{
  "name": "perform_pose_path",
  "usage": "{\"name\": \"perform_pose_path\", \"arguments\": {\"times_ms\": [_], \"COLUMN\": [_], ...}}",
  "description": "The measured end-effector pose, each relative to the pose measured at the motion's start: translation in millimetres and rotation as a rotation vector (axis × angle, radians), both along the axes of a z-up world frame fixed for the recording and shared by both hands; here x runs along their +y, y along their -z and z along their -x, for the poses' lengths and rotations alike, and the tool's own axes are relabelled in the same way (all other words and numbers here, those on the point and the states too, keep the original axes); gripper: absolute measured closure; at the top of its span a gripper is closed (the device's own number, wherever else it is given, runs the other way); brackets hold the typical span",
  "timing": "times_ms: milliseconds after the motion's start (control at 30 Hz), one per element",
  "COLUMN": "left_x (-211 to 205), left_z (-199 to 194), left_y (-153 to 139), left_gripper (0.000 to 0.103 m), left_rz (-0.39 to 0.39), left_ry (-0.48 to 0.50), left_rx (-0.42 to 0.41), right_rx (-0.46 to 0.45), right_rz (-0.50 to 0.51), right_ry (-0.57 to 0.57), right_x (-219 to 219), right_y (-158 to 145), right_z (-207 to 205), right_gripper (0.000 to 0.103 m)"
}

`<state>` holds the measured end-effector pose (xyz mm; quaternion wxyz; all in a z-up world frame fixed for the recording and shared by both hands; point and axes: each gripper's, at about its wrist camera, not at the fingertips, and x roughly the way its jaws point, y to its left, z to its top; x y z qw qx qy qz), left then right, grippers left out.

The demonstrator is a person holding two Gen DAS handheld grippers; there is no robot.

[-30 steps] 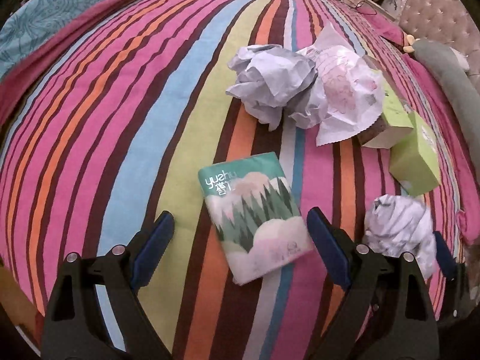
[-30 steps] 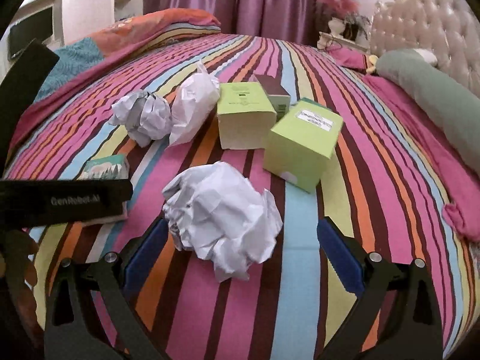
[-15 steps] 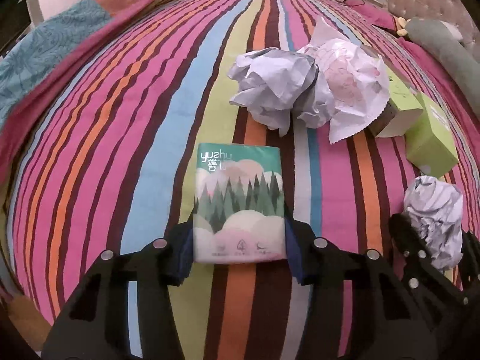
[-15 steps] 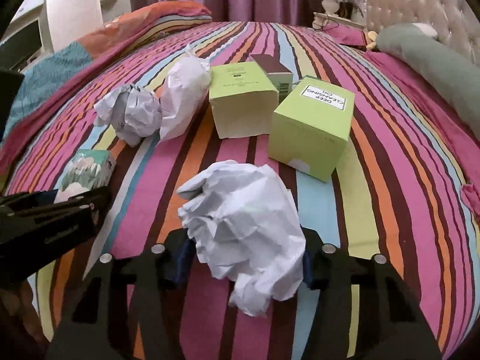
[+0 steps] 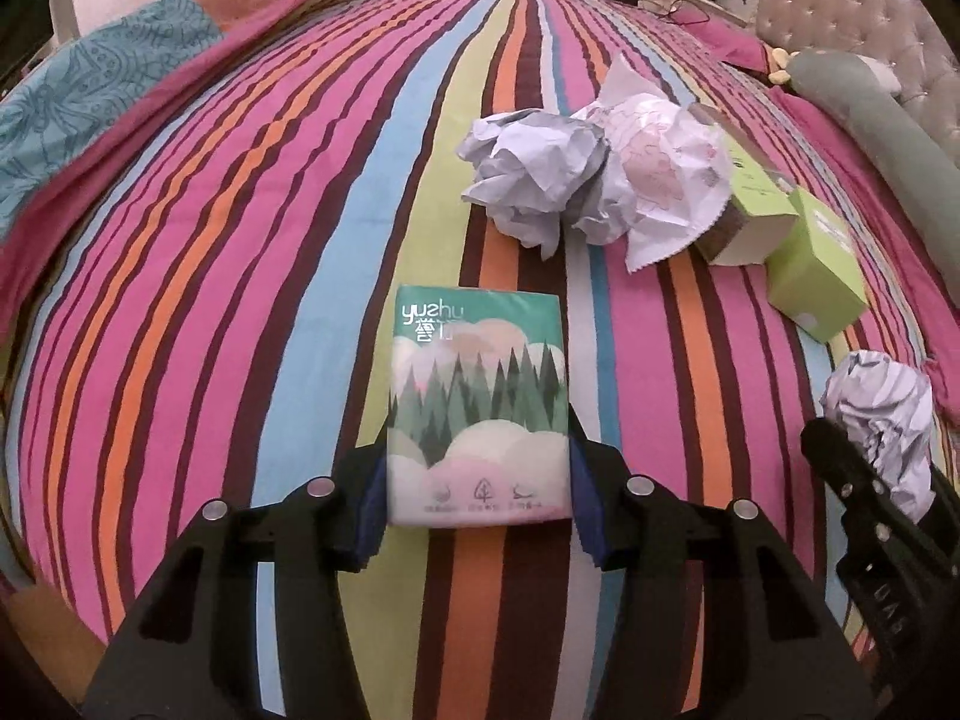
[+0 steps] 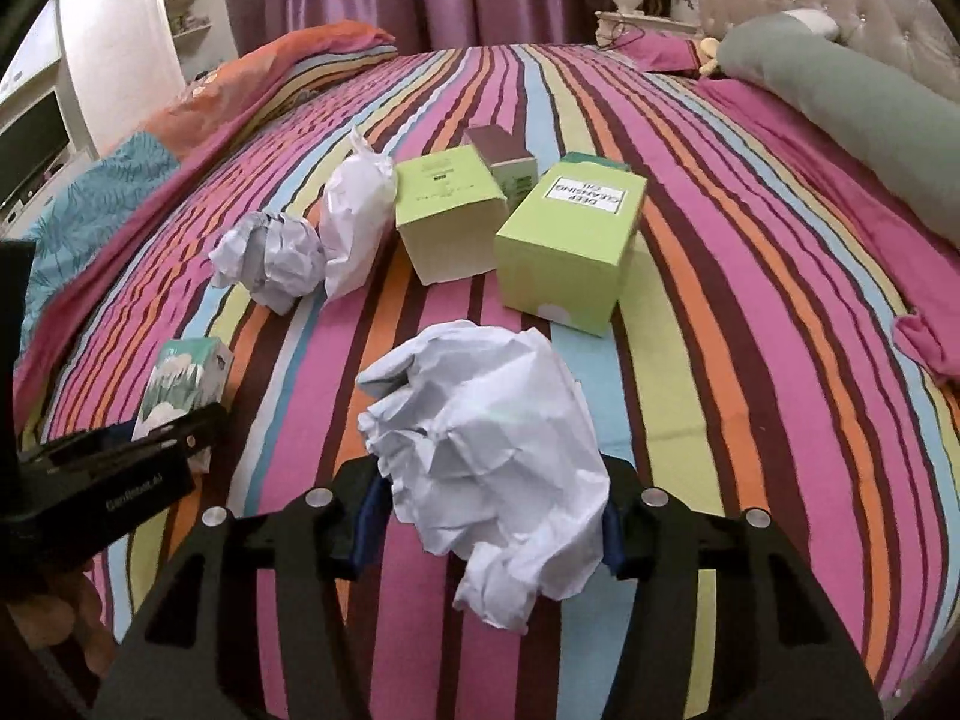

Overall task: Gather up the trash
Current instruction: 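Carry the tissue pack and paper ball over the wastebasket and open both tools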

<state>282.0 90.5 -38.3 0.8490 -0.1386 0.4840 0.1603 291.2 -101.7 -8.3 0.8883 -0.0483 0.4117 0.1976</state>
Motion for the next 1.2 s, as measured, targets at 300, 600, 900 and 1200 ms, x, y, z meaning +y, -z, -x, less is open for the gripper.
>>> {"name": "perform_pose_path", "arguments": {"times_ms": [300,600,900,1200], "left_x": [-7.6,-18.0,-41.4,-69.7], "left_z": [37.0,86.4,141.5,200.4], "left_y": [-20.2,-32.7,-28.2,-6.3], "left_gripper": [0.054,0.054,0.054,0.054], "left_rz": [-0.01,-0.012,0.003,0.051], "left_ry": [0.042,0.108,0.195,0.289], "left_rx": [-0.041,-0.08,-0.091,-0.03], "right_rx": [0.017,0.047,0.138,0.217], "right_rz": [-0.034,-0.104,-0.214,-0.214], "right_ry": [0.047,0.114,0.149,0.102], "right_x": [-20.9,-59.1,-85.0,-87.6], "right_y": [-14.6,-19.0,-2.7,19.3], "right_z": [29.1,64.2,110.7,168.6], "right_gripper": [0.051,0.051,0.051,0.051]}}
